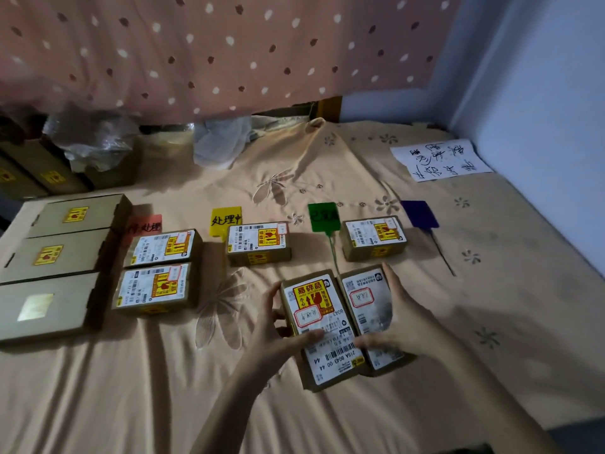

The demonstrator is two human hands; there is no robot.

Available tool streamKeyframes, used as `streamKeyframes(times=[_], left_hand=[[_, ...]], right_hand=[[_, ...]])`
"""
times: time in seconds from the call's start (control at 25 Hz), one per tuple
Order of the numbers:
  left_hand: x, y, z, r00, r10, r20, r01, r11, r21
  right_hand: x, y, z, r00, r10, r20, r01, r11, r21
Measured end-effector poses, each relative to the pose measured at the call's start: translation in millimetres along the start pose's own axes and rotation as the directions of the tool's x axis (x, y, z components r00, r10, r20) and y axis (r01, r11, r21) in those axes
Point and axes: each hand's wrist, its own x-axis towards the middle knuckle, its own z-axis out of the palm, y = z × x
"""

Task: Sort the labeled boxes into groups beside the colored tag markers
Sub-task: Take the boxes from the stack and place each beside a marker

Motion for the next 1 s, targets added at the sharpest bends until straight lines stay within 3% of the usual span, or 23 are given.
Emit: streamKeyframes(times=[0.16, 0.44, 0.52, 0.6, 0.72, 0.88, 1.0], left_hand=[[10.8, -8.4, 44.7, 0.999, -0.047, -0.005, 0.047, 0.999, 0.017], [25.7, -15.2, 79.1, 0.988, -0.149, -0.049, 0.150, 0.988, 0.021], [27.2, -17.2, 77.1, 0.980, -0.171, -0.102, 0.169, 0.985, -0.027], [24.8, -18.5, 71.8, 0.968, -0.196, -0.154, 0.185, 0.979, -0.084], [16.4, -22.9, 59.1, 0.944, -0.215, -0.249, 0.188, 0.974, -0.126], [8.0, -33.2, 43.7, 0.923, -0.257, -0.286, 0.221, 0.963, -0.152], [4.2, -35.1, 42.2, 0.917, -0.267, -0.295, 0.219, 0.958, -0.186]], right_hand=[[14.9, 50.9, -21.5, 0.995, -0.017, 0.100, -0.003, 0.981, 0.195], [44.1, 101.8, -43.5, 0.971, 0.008, 0.240, -0.070, 0.965, 0.252], [56.2, 101.7, -49.5, 0.975, 0.028, 0.220, -0.057, 0.990, 0.129], [75.0, 99.9, -57.8, 0.991, -0.033, 0.128, 0.056, 0.982, -0.178], [107.7, 92.7, -70.6, 0.962, -0.222, 0.159, 0.273, 0.748, -0.605], [141.7, 91.1, -77.6, 0.929, -0.279, 0.242, 0.359, 0.527, -0.770], [152.6, 95.5, -80.9, 0.896, -0.331, 0.297, 0.421, 0.419, -0.804]])
